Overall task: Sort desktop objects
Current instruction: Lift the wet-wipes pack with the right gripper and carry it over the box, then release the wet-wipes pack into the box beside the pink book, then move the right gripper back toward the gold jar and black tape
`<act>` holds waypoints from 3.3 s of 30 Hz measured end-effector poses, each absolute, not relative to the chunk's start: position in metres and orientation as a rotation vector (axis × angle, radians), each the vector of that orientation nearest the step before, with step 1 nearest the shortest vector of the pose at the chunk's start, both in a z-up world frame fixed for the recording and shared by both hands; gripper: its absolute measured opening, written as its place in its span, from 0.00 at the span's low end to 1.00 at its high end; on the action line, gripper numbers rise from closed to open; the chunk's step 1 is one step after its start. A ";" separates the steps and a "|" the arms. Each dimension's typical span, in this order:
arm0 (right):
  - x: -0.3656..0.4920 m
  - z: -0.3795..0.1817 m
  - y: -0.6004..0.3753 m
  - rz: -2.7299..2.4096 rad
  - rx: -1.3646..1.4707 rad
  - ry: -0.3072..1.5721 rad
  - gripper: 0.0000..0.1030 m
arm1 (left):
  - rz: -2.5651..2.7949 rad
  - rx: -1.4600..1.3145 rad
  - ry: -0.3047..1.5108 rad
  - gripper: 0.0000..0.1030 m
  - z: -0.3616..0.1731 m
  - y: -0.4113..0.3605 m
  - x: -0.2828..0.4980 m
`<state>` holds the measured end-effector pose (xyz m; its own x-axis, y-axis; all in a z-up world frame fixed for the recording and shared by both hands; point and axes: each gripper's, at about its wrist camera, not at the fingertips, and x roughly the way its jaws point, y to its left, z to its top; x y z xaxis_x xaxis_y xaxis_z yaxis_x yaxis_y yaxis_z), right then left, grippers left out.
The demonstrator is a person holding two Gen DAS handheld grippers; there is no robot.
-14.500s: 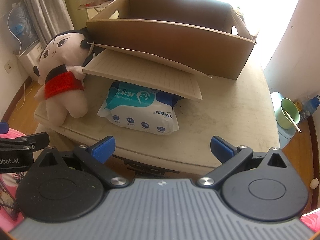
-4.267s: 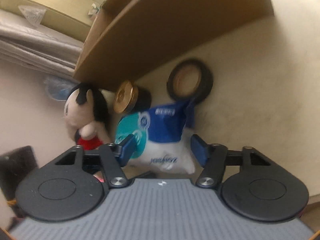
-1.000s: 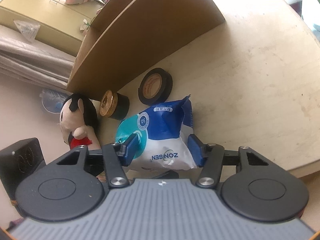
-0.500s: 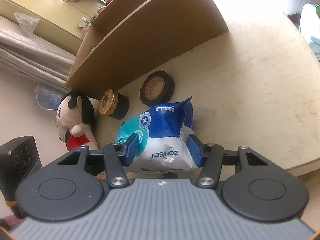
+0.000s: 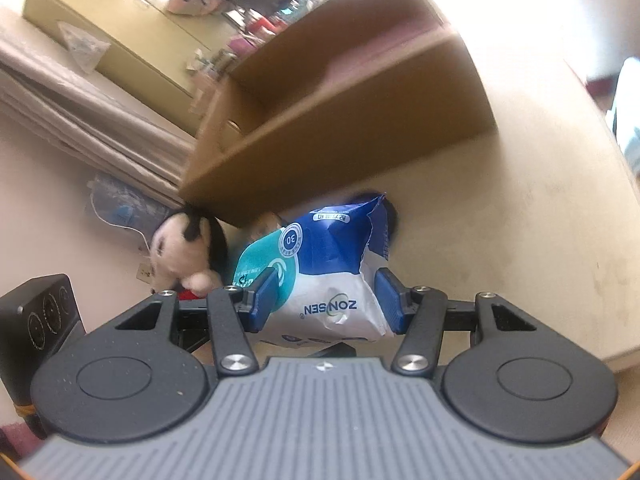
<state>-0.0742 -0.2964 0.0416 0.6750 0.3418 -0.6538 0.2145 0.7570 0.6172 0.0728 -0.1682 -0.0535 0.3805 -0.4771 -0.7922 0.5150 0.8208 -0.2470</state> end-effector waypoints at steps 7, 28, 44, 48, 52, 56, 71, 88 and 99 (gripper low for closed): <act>-0.055 0.092 -0.294 0.133 0.644 0.759 0.50 | -0.594 0.023 0.881 0.84 -0.006 -0.159 0.086; 0.081 0.132 -0.341 0.149 0.606 0.745 0.50 | -0.570 0.026 0.887 0.84 0.011 -0.185 0.222; 0.137 0.072 -0.400 -0.072 0.563 0.900 0.56 | -0.706 0.025 1.141 0.85 -0.070 -0.240 0.317; 0.122 0.084 -0.412 -0.093 0.534 0.808 0.69 | -0.688 0.052 1.215 0.90 -0.084 -0.254 0.314; 0.111 0.089 -0.426 -0.088 0.568 0.763 0.70 | -0.673 0.025 1.248 0.91 -0.092 -0.245 0.317; 0.095 0.090 -0.436 -0.087 0.610 0.735 0.70 | -0.672 -0.010 1.274 0.94 -0.093 -0.243 0.317; 0.081 0.087 -0.447 -0.092 0.677 0.716 0.70 | -0.684 -0.202 1.348 0.99 -0.108 -0.248 0.327; 0.025 0.106 -0.438 -0.127 0.746 0.649 0.70 | -0.647 -0.408 1.193 1.00 -0.069 -0.210 0.309; -0.048 0.139 -0.415 -0.095 0.741 0.538 0.75 | -0.612 -0.312 0.908 1.00 0.015 -0.159 0.210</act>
